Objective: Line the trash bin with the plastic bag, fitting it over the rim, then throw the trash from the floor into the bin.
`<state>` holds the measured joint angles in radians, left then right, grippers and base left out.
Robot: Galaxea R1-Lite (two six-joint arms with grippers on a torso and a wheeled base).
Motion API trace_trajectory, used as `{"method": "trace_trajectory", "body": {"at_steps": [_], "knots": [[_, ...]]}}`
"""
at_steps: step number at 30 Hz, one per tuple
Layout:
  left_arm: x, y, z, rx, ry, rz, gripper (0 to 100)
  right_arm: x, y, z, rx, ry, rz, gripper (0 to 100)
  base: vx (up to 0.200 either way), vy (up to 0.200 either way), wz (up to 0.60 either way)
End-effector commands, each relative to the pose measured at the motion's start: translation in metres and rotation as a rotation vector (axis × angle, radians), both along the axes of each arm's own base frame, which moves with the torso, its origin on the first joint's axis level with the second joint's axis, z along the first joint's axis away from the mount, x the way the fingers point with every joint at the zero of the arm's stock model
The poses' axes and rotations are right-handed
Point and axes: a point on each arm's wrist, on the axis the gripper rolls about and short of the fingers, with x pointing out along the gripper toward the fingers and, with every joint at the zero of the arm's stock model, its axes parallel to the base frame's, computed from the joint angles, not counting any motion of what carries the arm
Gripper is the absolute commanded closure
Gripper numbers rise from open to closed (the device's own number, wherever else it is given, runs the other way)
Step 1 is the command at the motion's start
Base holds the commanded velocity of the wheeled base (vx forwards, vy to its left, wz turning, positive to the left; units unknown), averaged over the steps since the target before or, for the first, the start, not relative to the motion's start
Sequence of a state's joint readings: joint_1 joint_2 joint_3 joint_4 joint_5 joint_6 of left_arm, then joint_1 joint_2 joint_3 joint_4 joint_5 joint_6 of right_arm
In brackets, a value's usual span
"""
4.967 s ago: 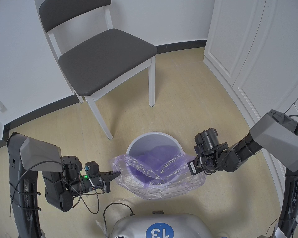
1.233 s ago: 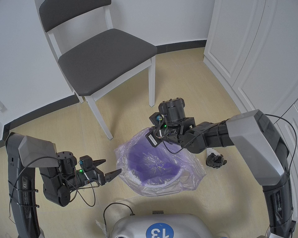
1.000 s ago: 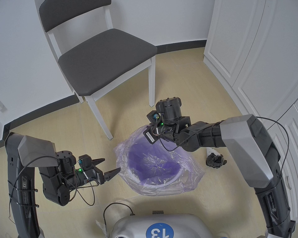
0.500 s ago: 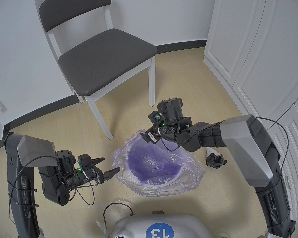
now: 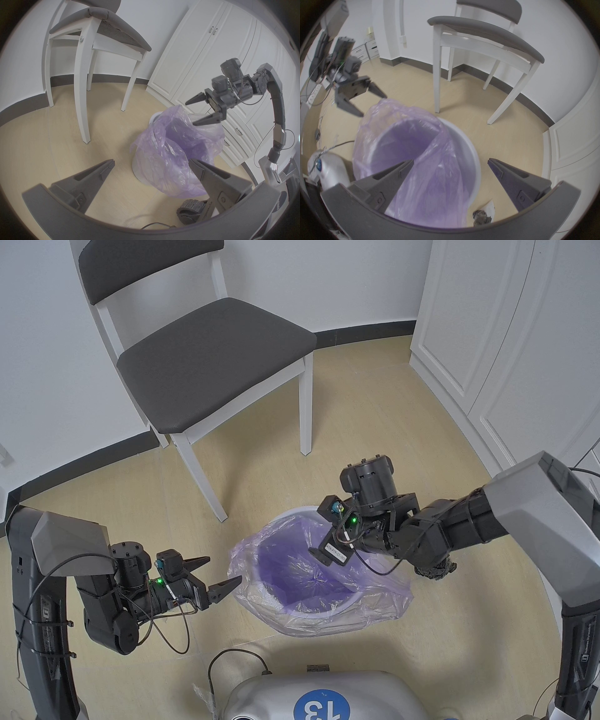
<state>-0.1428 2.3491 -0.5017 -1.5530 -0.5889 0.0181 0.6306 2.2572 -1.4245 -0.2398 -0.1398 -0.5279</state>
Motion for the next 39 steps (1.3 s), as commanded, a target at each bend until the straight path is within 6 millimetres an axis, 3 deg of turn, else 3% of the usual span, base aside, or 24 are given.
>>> {"method": "trace_trajectory", "body": {"at_steps": [1,4,17,18,26,32,35,39], "knots": [[0.0,-0.001,0.002,-0.002,-0.017,-0.005,0,-0.023,-0.01,0.012,-0.025,0.003,0.027,0,0.0,0.0,0.0],[0.0,-0.001,0.002,-0.002,-0.017,-0.005,0,-0.034,-0.007,0.005,-0.049,0.026,0.05,0,0.0,0.0,0.0],[0.0,-0.001,0.001,0.001,-0.018,-0.006,0,-0.028,-0.014,-0.01,-0.095,0.053,0.028,0,0.0,0.0,0.0],[0.0,-0.001,0.001,0.002,-0.019,-0.006,0,-0.027,-0.014,-0.012,-0.093,0.054,0.025,100,0.0,0.0,0.0],[0.0,-0.001,0.001,0.002,-0.019,-0.006,0,-0.016,-0.017,-0.015,-0.09,0.051,0.004,100,0.0,0.0,0.0],[0.0,-0.001,0.002,0.002,-0.022,-0.005,0,0.002,-0.023,0.005,-0.043,-0.011,-0.033,100,0.0,0.0,0.0],[0.001,-0.001,0.002,0.002,-0.022,-0.005,0,0.021,-0.029,0.019,-0.004,-0.063,-0.068,100,0.0,0.0,0.0],[0.001,-0.001,0.001,0.002,-0.021,-0.005,0,0.04,-0.026,0.012,0.007,-0.083,-0.085,100,0.0,0.0,0.0]]}}
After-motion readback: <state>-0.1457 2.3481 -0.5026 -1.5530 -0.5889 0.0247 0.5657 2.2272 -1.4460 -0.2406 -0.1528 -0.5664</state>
